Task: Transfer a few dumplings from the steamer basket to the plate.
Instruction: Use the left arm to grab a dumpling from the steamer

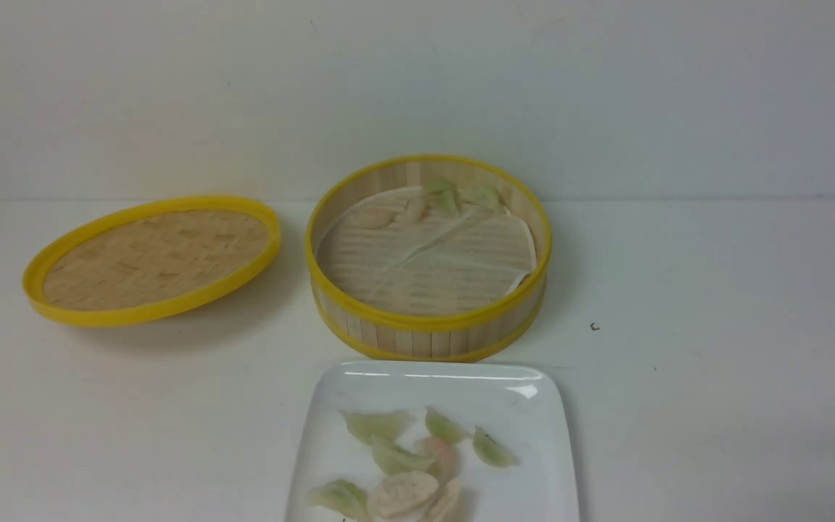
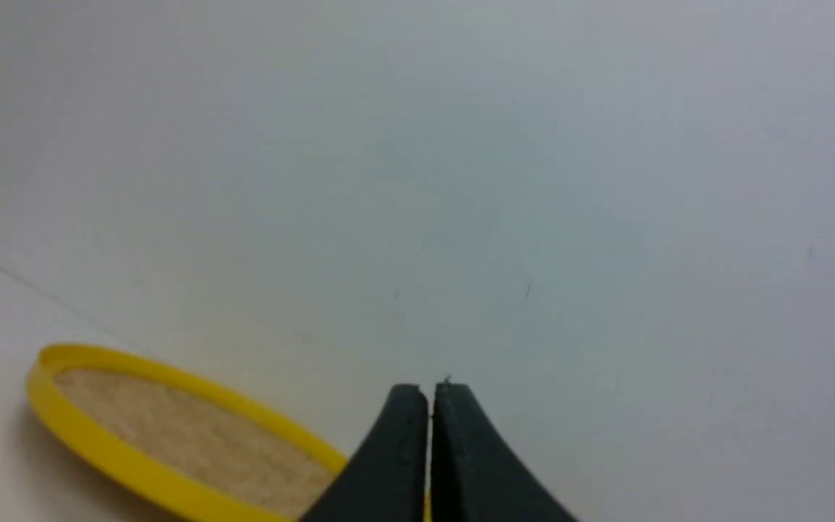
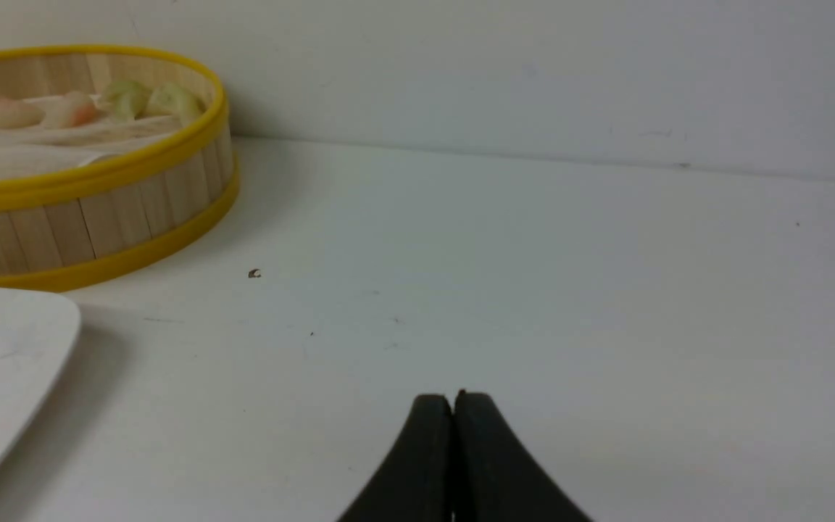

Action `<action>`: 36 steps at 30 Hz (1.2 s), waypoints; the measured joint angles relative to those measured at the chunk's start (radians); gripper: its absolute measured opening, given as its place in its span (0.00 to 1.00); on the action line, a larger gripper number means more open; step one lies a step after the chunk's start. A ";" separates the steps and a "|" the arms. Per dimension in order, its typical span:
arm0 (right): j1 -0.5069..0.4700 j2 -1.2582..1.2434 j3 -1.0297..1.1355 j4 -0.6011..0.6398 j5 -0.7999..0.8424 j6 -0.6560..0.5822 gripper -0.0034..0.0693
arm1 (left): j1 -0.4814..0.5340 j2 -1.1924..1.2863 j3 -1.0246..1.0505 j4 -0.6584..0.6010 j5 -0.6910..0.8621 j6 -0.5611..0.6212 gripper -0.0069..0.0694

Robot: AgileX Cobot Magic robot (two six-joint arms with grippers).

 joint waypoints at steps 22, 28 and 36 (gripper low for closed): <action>0.000 0.000 0.000 -0.001 0.000 0.003 0.03 | -0.044 1.411 -1.286 0.095 1.197 0.572 0.08; 0.000 0.000 0.000 -0.002 0.000 0.003 0.03 | -0.163 1.683 -1.532 0.190 1.229 0.650 0.08; 0.000 0.000 0.000 -0.002 0.000 0.003 0.03 | -0.218 1.993 -1.845 0.286 1.304 0.710 0.08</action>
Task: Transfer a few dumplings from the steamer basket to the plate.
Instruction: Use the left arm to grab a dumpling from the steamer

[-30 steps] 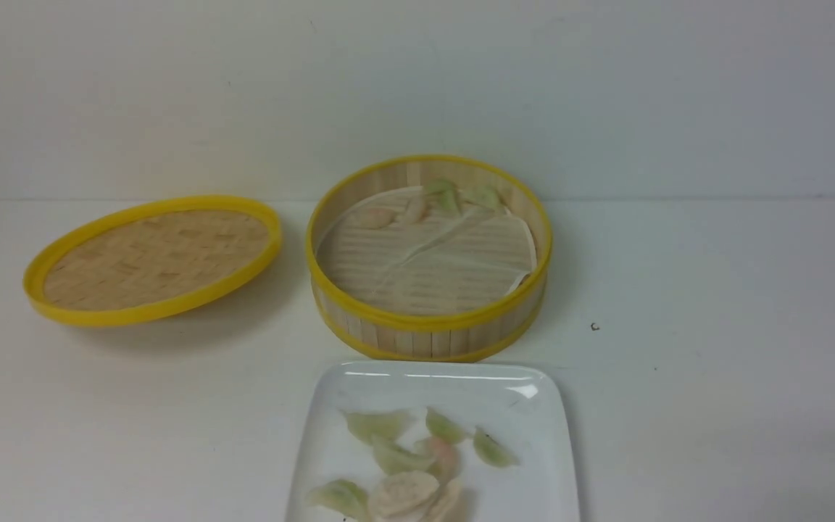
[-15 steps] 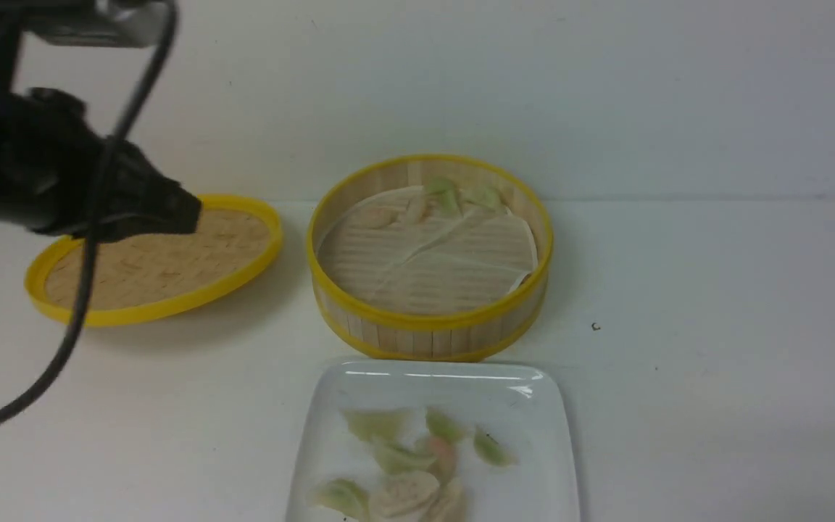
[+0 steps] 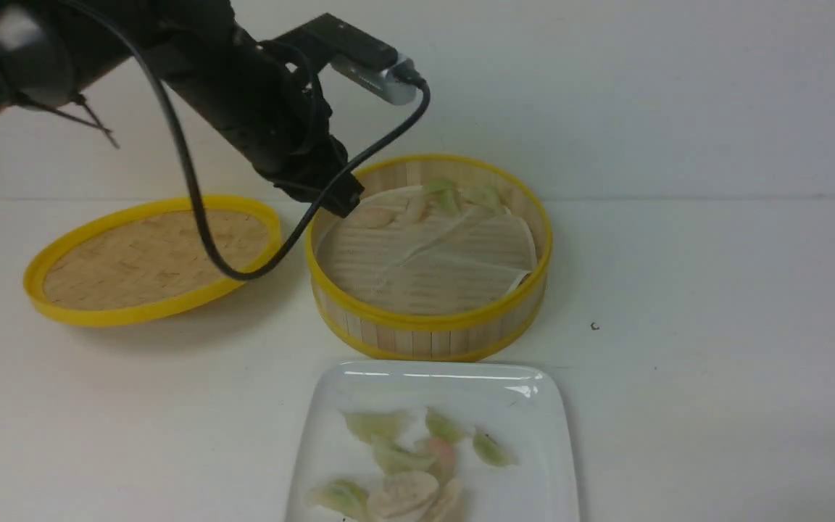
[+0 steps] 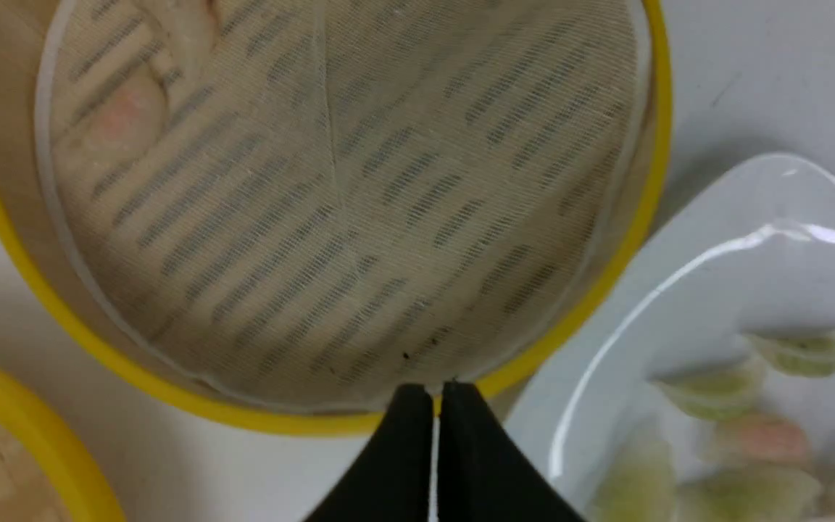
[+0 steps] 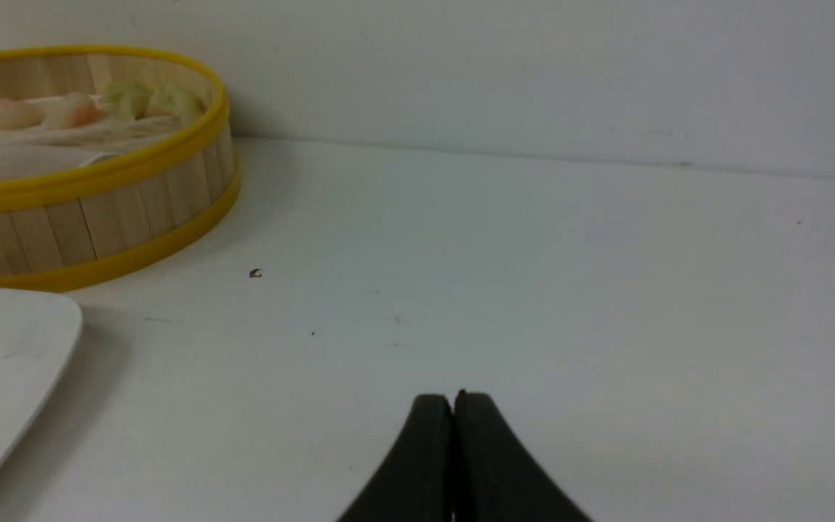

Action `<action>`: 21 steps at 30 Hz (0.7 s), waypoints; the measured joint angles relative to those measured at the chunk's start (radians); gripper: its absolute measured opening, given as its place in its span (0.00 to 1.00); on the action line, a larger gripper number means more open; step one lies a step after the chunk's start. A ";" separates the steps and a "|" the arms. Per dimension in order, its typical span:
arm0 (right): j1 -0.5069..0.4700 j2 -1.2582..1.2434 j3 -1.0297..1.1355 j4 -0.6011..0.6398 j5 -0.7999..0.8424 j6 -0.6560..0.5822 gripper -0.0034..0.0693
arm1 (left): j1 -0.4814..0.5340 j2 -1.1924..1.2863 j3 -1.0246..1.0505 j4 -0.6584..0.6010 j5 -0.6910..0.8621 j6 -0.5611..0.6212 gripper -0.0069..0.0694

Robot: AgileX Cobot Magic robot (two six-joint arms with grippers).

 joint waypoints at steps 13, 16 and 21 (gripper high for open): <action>0.000 0.000 0.000 0.000 0.000 0.001 0.03 | 0.000 0.325 -0.267 0.030 -0.217 0.134 0.24; 0.000 0.000 0.000 0.000 0.000 0.001 0.03 | 0.000 0.367 -0.267 0.030 -0.307 0.137 0.38; 0.000 0.000 0.000 0.000 0.000 0.002 0.03 | -0.002 0.429 -0.267 0.030 -0.388 0.159 0.60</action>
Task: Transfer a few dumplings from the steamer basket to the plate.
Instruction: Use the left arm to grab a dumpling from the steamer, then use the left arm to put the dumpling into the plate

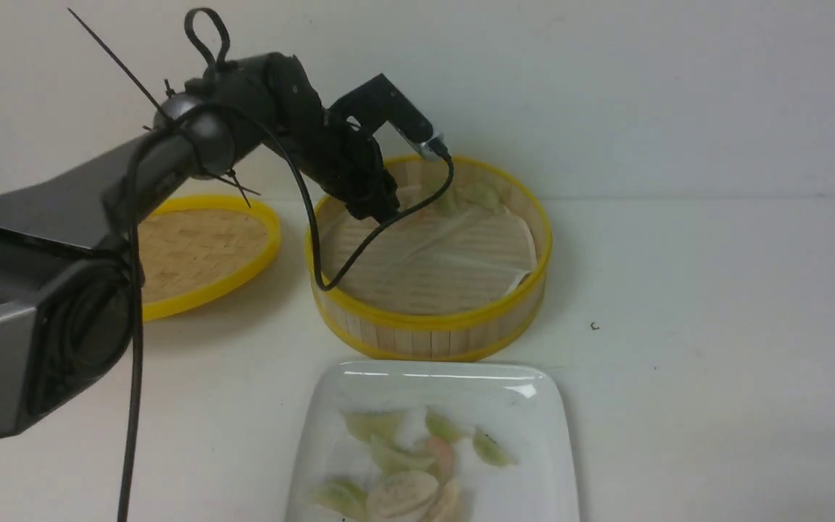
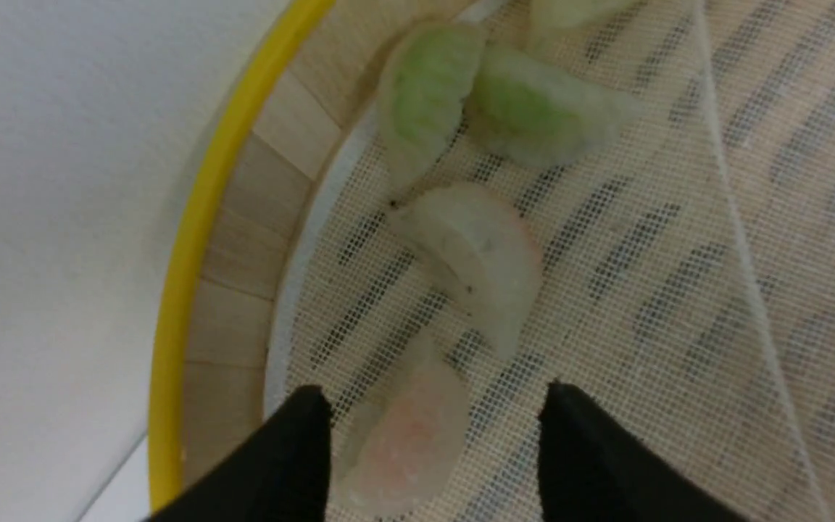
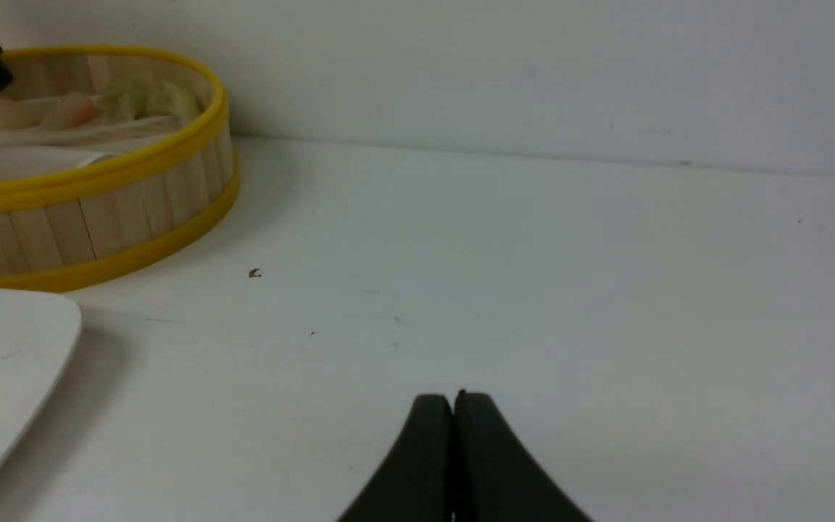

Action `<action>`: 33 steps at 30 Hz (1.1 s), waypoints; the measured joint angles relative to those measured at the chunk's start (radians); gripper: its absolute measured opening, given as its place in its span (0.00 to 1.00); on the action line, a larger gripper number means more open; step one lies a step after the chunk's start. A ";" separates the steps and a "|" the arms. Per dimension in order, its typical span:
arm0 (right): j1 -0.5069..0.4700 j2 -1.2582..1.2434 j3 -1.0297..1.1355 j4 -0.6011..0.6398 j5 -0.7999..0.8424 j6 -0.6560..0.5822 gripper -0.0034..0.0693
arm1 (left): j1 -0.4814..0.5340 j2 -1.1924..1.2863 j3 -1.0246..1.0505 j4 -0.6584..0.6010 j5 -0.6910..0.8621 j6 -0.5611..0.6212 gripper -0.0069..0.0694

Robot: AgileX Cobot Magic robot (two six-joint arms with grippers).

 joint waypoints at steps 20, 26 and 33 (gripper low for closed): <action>0.000 0.000 0.000 0.000 0.000 0.001 0.03 | -0.006 -0.022 -0.008 0.069 0.140 -0.114 0.30; 0.000 0.000 0.000 0.000 0.000 0.001 0.03 | -0.006 -0.168 -0.008 0.074 0.269 -0.220 0.30; 0.000 0.000 0.000 0.000 0.000 0.001 0.03 | -0.018 -0.365 0.040 0.072 0.494 -0.380 0.30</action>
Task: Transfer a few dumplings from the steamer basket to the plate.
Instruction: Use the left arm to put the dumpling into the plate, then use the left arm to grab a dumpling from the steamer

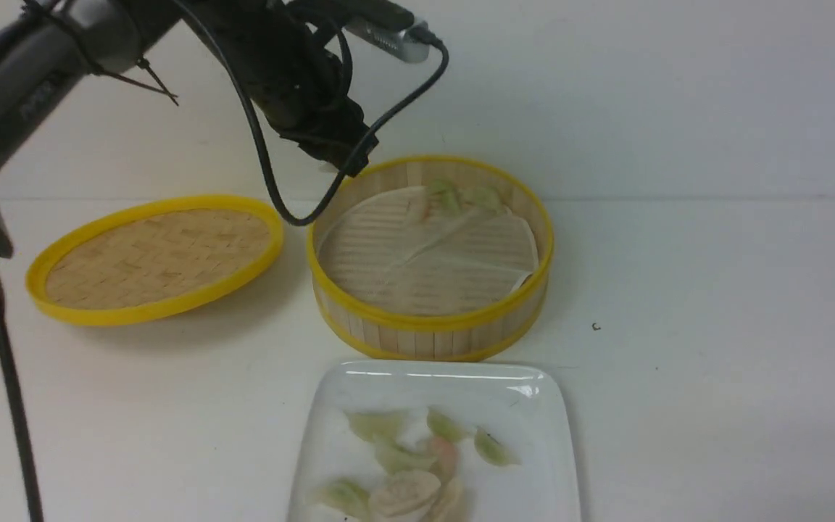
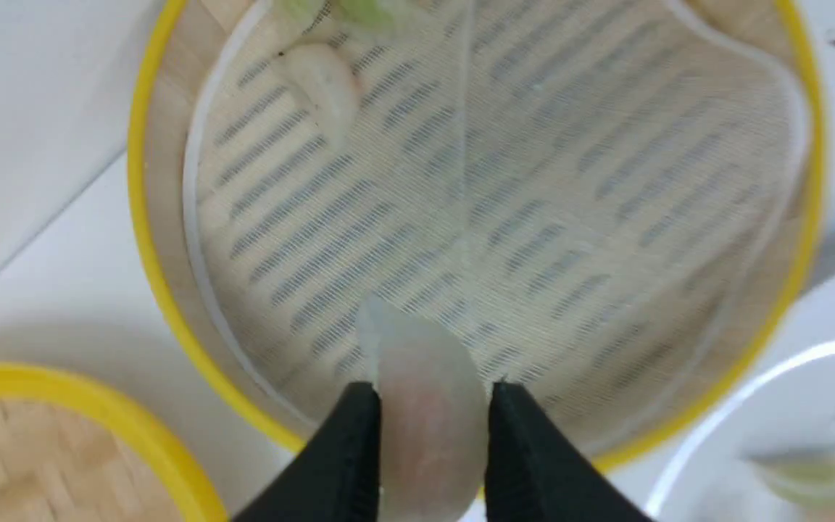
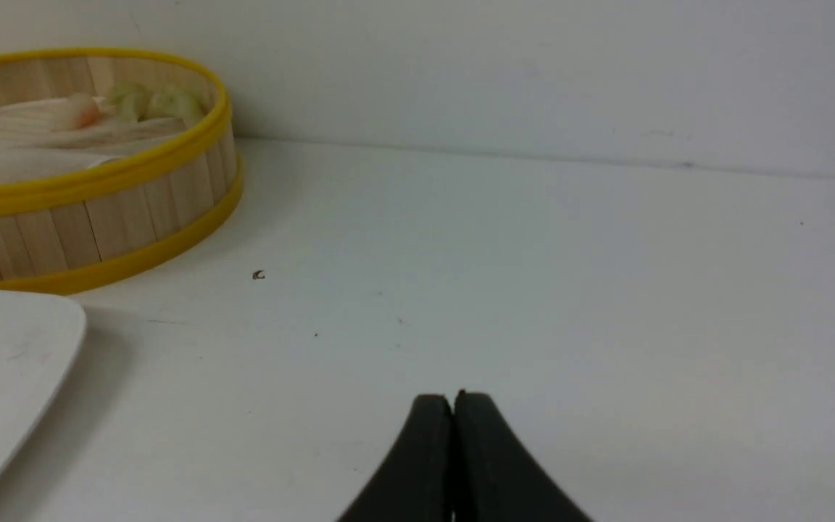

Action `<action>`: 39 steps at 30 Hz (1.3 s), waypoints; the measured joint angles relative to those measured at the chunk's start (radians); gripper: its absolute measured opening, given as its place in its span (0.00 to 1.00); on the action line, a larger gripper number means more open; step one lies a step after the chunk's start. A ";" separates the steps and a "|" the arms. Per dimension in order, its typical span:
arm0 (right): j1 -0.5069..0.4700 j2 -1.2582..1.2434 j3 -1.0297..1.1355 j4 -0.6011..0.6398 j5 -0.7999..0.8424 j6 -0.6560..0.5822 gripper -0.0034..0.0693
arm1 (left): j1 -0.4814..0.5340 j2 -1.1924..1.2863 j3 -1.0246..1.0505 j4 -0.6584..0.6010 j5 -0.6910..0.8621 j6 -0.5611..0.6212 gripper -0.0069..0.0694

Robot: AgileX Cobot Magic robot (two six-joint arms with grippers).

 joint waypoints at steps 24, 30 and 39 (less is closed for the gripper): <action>0.000 0.000 0.000 0.000 0.000 0.000 0.03 | -0.311 -0.223 0.755 -0.018 -0.309 -0.165 0.73; 0.000 0.000 0.000 0.000 0.000 0.000 0.03 | -0.275 -0.217 0.588 0.027 -0.309 -0.290 0.90; 0.000 0.000 0.000 0.000 0.000 0.000 0.03 | -0.092 0.048 0.065 0.078 -0.305 -0.382 0.79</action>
